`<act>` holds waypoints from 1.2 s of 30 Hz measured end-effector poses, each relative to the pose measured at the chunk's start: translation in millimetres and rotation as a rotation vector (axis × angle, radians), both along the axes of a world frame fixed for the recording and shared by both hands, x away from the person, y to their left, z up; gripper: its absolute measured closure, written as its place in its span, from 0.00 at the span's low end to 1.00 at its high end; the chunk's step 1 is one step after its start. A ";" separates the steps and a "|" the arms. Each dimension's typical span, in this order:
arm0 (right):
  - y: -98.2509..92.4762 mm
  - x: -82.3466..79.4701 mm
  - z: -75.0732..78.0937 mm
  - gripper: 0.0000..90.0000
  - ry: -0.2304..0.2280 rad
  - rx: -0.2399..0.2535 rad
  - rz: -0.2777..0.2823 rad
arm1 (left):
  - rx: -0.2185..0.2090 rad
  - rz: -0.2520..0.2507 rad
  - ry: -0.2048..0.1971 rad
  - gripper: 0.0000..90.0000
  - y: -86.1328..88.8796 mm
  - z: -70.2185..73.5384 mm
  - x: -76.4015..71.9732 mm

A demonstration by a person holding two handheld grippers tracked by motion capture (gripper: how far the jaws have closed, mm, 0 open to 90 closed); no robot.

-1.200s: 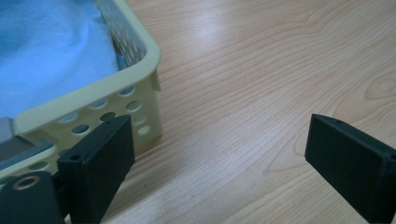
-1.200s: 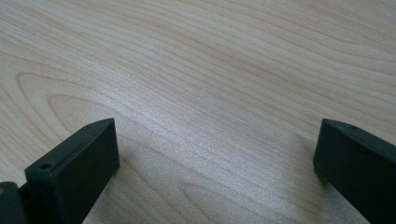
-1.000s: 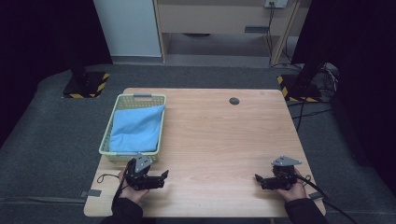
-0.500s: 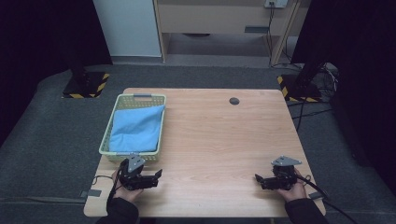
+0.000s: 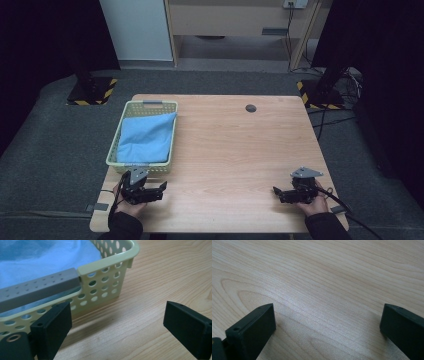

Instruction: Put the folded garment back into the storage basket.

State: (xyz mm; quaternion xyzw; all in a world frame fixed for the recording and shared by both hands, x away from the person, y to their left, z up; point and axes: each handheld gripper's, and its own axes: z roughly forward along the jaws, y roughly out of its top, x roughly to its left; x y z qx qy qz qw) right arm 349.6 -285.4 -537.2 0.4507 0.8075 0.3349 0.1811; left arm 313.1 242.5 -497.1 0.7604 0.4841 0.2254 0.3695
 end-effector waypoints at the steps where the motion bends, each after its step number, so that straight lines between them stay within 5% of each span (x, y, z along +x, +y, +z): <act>1: 0.0 0.0 0.0 0.00 0.000 0.000 0.000 | 0.001 0.005 0.000 0.09 1.9 0.1 -0.2; 36: 0.0 0.0 0.0 0.00 0.000 0.000 0.000 | -0.013 0.082 0.001 0.08 35.1 -1.9 -3.2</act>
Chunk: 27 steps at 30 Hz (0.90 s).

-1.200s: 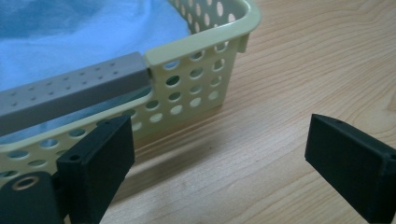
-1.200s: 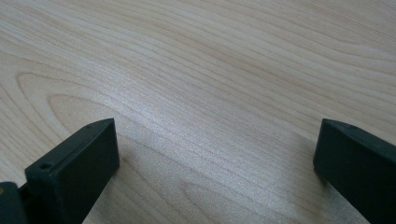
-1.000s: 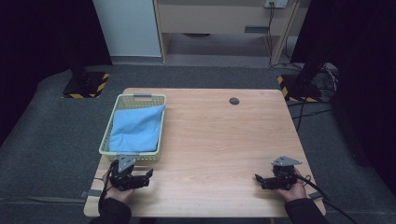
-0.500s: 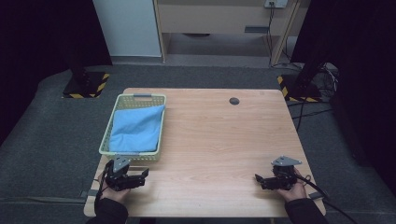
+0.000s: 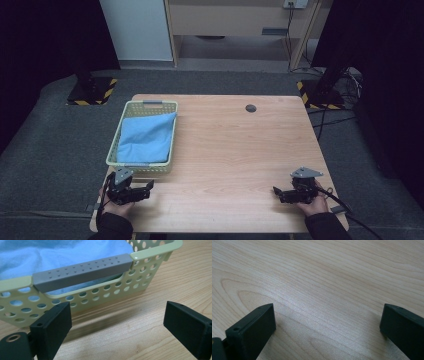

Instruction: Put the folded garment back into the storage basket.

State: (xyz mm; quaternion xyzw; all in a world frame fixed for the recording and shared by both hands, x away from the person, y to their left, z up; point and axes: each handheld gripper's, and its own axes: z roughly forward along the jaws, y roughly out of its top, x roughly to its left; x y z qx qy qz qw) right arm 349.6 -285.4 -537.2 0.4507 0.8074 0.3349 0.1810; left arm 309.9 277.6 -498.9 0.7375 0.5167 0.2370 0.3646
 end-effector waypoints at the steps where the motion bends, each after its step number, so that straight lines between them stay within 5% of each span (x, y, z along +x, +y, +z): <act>1: 0.0 0.0 0.0 0.00 0.000 0.000 0.000 | -0.001 0.002 0.000 0.08 0.5 0.0 -0.1; 27: 0.0 0.0 0.0 0.00 0.000 0.000 0.000 | -0.003 0.065 0.014 0.08 27.3 -3.7 -1.5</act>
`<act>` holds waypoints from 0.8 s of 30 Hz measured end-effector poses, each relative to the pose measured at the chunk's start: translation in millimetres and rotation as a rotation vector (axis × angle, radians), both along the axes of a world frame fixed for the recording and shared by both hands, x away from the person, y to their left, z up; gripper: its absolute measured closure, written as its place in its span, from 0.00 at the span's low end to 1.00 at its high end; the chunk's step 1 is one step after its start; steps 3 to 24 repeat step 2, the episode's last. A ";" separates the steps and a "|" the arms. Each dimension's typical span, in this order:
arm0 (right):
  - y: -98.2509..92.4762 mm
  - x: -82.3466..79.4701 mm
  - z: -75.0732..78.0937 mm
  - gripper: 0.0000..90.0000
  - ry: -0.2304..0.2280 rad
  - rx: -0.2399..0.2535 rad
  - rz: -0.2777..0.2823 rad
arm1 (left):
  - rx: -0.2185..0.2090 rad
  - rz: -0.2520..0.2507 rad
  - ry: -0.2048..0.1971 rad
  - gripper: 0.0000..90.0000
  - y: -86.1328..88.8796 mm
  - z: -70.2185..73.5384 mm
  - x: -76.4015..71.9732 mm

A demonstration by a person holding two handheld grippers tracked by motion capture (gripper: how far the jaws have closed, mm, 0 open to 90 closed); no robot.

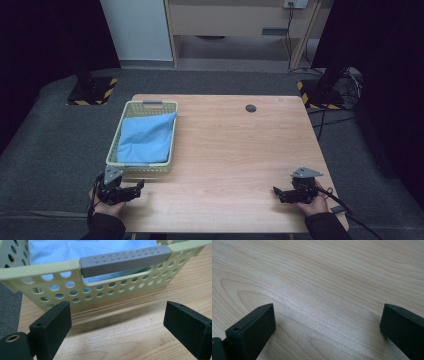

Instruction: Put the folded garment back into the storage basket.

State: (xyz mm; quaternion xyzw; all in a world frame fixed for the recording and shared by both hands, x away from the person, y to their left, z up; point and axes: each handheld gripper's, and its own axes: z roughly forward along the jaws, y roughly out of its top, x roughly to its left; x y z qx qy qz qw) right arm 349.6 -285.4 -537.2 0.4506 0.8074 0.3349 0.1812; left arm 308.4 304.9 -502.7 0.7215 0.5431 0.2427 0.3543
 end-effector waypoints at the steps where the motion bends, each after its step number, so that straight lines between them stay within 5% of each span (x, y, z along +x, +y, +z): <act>1: 0.1 -0.1 0.1 0.00 0.001 0.001 -0.001 | 0.000 0.002 0.004 0.08 0.7 -0.5 0.2; 24: 0.0 0.0 0.0 0.00 0.000 0.000 0.000 | 0.001 0.003 0.009 0.08 1.2 -1.1 0.4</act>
